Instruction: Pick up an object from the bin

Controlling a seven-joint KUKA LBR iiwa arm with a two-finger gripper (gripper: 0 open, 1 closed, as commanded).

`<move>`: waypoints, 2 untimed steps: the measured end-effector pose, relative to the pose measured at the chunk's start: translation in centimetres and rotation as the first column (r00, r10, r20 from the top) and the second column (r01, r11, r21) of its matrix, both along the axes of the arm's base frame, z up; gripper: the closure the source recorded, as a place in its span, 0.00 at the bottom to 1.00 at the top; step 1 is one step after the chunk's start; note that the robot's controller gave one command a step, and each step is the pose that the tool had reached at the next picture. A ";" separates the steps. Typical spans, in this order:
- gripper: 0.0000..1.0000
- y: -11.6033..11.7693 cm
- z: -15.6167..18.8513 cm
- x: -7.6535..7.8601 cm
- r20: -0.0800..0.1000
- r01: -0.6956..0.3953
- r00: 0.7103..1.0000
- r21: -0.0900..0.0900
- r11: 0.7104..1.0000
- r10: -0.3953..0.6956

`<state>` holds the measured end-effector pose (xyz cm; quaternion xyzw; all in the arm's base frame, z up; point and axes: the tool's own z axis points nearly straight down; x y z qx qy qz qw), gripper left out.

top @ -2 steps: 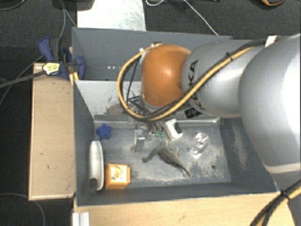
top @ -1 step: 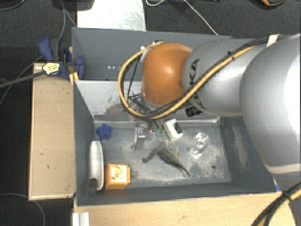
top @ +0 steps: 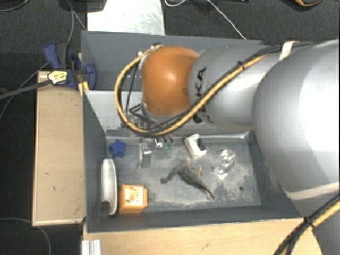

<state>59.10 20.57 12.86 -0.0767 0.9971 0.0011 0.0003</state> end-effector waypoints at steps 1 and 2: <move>0.00 2.2 4.1 -7.0 0.002 0.093 0.996 0.000 0.996 -0.093; 0.00 4.1 -2.0 -0.1 0.005 -0.046 0.999 0.001 0.999 0.046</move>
Offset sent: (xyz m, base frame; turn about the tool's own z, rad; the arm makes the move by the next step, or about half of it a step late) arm -0.0030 0.0412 -0.0177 -0.0464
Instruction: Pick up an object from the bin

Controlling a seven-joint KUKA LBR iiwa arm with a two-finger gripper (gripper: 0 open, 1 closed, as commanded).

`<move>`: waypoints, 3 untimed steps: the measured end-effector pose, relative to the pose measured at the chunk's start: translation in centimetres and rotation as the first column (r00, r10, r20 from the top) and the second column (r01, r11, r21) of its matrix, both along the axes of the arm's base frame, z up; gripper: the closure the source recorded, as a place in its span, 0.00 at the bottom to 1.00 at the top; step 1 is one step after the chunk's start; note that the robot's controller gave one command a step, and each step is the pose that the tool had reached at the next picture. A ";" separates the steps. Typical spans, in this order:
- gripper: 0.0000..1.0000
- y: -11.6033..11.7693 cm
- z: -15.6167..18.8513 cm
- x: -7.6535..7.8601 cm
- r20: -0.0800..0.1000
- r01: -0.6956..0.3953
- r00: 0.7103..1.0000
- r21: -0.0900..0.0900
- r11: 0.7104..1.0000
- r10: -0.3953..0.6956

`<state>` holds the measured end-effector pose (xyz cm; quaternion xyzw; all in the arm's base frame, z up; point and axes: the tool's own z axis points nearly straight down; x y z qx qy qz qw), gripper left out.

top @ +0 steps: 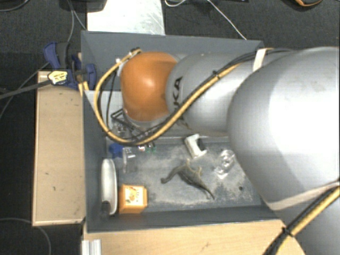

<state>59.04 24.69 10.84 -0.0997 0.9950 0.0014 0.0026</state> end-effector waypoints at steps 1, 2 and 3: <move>0.00 -1.1 0.1 0.1 -0.001 -0.005 1.000 0.000 1.000 0.005; 0.00 -0.6 -3.5 0.3 0.004 -0.009 1.000 0.002 1.000 0.009; 0.00 -0.3 -2.7 0.3 0.008 -0.359 0.933 -0.001 0.933 0.359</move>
Offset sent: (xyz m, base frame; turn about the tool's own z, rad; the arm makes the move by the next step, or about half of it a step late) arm 0.0019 -0.0060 -0.0359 -0.0136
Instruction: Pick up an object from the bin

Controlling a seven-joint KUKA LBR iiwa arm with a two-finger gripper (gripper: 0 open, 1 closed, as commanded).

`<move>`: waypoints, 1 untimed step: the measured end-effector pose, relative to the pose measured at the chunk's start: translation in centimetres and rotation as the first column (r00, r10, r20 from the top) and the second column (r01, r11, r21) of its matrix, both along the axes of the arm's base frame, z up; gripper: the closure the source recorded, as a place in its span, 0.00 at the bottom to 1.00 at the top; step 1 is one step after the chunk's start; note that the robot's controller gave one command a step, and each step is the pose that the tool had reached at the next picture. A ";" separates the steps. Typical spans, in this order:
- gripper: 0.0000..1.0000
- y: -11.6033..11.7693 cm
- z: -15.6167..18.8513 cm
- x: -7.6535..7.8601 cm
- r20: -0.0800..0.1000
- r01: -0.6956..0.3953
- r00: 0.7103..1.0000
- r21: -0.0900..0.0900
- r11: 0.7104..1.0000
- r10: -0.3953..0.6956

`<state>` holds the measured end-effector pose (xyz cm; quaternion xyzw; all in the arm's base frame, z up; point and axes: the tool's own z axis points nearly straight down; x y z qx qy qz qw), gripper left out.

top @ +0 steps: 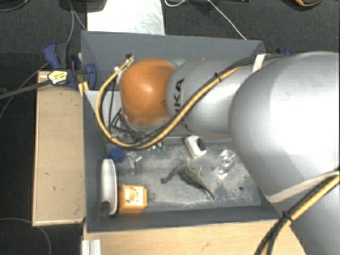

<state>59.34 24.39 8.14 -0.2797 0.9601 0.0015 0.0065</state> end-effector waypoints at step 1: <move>0.00 -1.5 1.9 -0.1 -0.004 0.326 0.945 0.003 0.945 -0.326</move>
Offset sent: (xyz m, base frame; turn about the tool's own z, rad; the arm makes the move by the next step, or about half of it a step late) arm -0.0033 0.0102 -0.0098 0.0935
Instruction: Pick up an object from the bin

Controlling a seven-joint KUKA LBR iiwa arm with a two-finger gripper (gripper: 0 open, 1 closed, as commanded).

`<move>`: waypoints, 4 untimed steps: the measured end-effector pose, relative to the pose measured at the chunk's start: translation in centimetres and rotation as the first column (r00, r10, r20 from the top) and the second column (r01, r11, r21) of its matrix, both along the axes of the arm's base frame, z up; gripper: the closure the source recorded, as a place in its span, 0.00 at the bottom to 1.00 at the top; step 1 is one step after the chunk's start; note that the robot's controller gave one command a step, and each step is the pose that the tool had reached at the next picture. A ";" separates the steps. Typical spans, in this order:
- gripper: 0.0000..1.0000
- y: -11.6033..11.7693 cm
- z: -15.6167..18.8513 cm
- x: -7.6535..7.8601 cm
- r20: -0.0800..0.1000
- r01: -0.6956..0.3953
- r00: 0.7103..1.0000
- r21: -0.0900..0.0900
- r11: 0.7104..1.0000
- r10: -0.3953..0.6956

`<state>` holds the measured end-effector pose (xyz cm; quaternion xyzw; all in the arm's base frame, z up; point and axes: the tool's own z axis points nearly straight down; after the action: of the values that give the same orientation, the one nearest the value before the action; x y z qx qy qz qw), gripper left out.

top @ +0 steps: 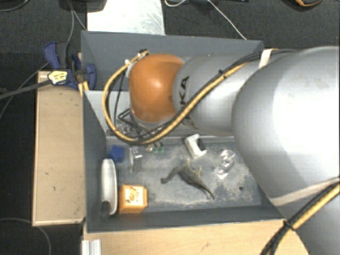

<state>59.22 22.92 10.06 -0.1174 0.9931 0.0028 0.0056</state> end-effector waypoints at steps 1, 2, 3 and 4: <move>1.00 2.5 -2.7 -0.1 0.004 -0.233 0.973 -0.001 0.973 0.233; 1.00 2.5 -2.7 -0.1 0.004 -0.231 0.973 -0.001 0.973 0.231; 1.00 -0.8 6.2 -2.1 0.006 -0.487 0.873 -0.005 0.873 0.487; 1.00 -1.7 11.0 -3.8 0.013 -0.415 0.910 -0.003 0.910 0.415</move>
Offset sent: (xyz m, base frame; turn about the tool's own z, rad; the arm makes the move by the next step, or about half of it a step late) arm 0.0000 0.0000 0.0000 0.0000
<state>55.40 21.25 21.11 -0.3258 0.9454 0.0028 0.0114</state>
